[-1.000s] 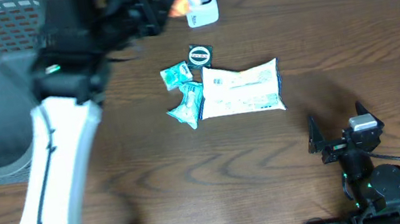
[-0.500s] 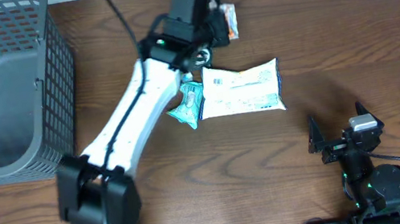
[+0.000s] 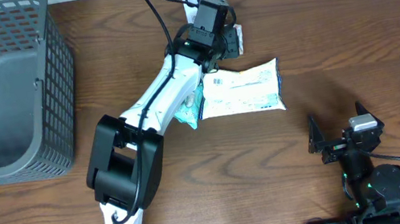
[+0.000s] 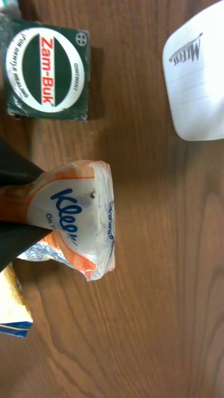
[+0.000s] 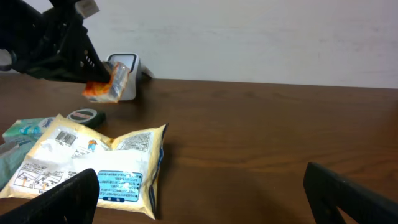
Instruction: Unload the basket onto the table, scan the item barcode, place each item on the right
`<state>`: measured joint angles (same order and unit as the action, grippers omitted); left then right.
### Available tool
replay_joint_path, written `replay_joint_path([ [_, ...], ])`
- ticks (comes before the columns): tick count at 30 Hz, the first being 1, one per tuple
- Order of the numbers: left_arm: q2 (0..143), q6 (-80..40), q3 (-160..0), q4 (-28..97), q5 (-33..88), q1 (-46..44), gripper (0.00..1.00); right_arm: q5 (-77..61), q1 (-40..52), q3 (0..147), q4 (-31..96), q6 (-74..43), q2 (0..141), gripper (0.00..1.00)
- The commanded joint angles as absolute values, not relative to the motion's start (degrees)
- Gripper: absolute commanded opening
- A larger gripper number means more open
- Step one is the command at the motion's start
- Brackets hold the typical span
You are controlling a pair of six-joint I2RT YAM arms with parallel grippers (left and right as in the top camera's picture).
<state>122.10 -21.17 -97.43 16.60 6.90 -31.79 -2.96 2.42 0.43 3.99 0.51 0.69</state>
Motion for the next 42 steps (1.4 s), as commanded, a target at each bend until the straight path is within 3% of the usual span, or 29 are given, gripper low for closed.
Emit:
replay_joint_path([
  [1,122.8,-21.0,-97.7,15.7,5.9,-31.9,0.16,-2.7,2.2,0.3,4.1,0.9,0.4,0.99],
  [6,124.5,-21.1,-97.7,16.6,5.9,-31.9,0.17,-2.7,2.2,0.3,4.1,0.9,0.4,0.99],
  [8,125.1,-21.1,-97.7,16.9,6.0,-32.1,0.3,-2.7,2.2,0.3,4.1,0.9,0.4,0.99],
  [9,125.2,-21.1,-97.7,17.0,6.0,-32.2,0.42,-2.7,2.2,0.3,4.1,0.9,0.4,0.99],
  [10,125.2,-21.1,-97.7,17.0,6.0,-32.2,0.44,-2.7,2.2,0.3,4.1,0.9,0.4,0.99],
  [20,123.8,-21.0,-97.7,17.1,6.0,-32.8,0.45,-2.7,2.2,0.3,4.1,0.9,0.4,0.99],
  [24,119.3,-21.0,-97.7,18.9,5.9,-32.7,0.5,-2.7,2.2,0.3,4.1,0.9,0.4,0.99],
  [30,107.3,-20.0,-97.7,31.2,5.9,-31.7,0.61,-2.7,2.2,0.3,4.1,0.9,0.4,0.99],
  [34,97.5,-12.3,-97.7,43.4,5.0,-30.3,0.76,-2.7,2.2,0.3,4.1,0.9,0.4,0.99],
  [39,85.7,-10.6,-97.7,56.6,-6.3,-27.8,0.87,-2.7,2.2,0.3,4.1,0.9,0.4,0.99],
  [42,79.5,-12.1,-97.7,61.1,-11.4,-25.7,0.88,-2.7,2.2,0.3,4.1,0.9,0.4,0.99],
])
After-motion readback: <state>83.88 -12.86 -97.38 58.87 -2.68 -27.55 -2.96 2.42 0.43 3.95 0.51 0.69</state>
